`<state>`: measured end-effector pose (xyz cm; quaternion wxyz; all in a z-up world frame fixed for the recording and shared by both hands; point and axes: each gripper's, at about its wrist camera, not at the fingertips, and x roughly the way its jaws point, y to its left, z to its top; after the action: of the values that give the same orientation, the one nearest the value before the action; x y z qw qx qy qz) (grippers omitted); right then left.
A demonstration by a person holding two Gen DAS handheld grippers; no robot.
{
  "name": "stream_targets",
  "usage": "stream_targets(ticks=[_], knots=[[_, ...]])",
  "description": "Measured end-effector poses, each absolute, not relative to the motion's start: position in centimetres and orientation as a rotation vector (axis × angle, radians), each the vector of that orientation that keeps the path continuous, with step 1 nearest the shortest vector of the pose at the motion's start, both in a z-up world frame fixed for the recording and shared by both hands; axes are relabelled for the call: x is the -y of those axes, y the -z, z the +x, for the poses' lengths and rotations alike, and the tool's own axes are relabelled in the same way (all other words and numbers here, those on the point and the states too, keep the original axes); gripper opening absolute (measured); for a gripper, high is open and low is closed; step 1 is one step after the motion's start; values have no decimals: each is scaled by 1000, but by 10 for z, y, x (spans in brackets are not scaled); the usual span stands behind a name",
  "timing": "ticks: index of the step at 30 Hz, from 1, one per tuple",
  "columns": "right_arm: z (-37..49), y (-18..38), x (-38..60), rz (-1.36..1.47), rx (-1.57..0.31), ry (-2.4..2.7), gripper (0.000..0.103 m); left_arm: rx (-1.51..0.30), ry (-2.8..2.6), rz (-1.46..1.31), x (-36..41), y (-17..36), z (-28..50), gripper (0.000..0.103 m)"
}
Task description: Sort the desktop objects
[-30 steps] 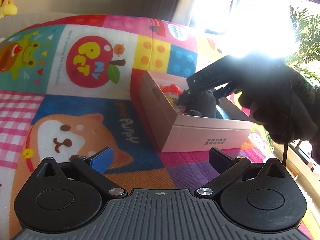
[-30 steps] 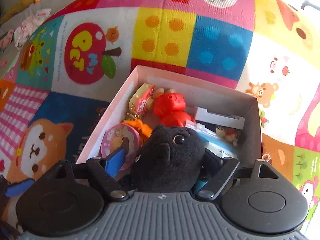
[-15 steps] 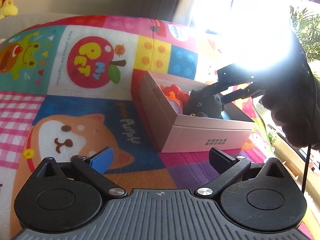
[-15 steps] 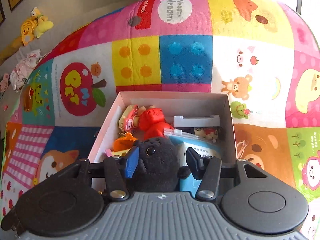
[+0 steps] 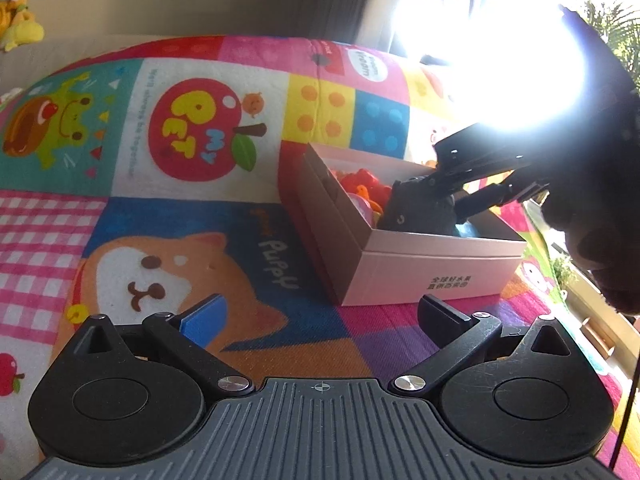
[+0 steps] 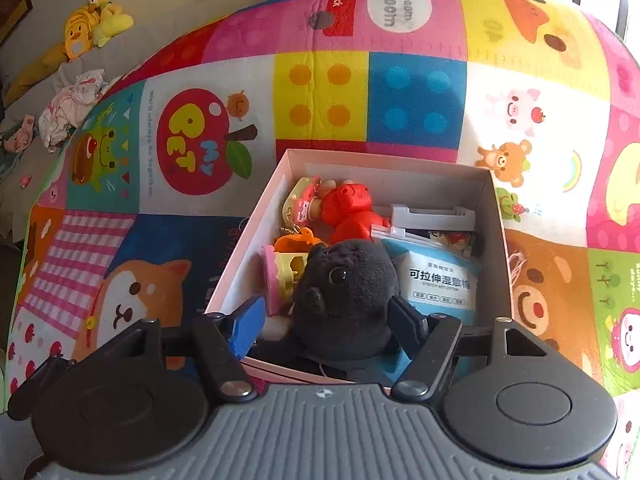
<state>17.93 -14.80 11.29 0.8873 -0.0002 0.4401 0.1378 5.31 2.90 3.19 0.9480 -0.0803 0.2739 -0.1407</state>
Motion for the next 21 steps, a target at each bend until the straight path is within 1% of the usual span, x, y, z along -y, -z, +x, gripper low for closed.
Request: stream_targets(ticks=[4,9,11,12,13,14,16,21], knots=[[185,-101,147,30,-890,-263,70,-561,298,-148,-27,-31,52,103],[162,-117,172,156,-851,-318,71,-566,303,-142,-26,-29,52,103],[134,-128,182,178,-803,-353,79,-561,302,-141,-25,-29,52,103],[120,-132,188,202,-779,-370,90,-554,302,-139,-25,-29,51,103],[104,-135,195,228,-752,-382,98,-544,303,-135,-24,-30,50,103],[87,-136,201,245,-732,-388,101,-537,301,-128,-24,-30,48,103],[57,-131,208,246,-712,-387,103,-547,290,-111,-22,-31,41,103],[0,-100,223,226,-767,-400,103,-652,265,-117,-23,-26,10,103]])
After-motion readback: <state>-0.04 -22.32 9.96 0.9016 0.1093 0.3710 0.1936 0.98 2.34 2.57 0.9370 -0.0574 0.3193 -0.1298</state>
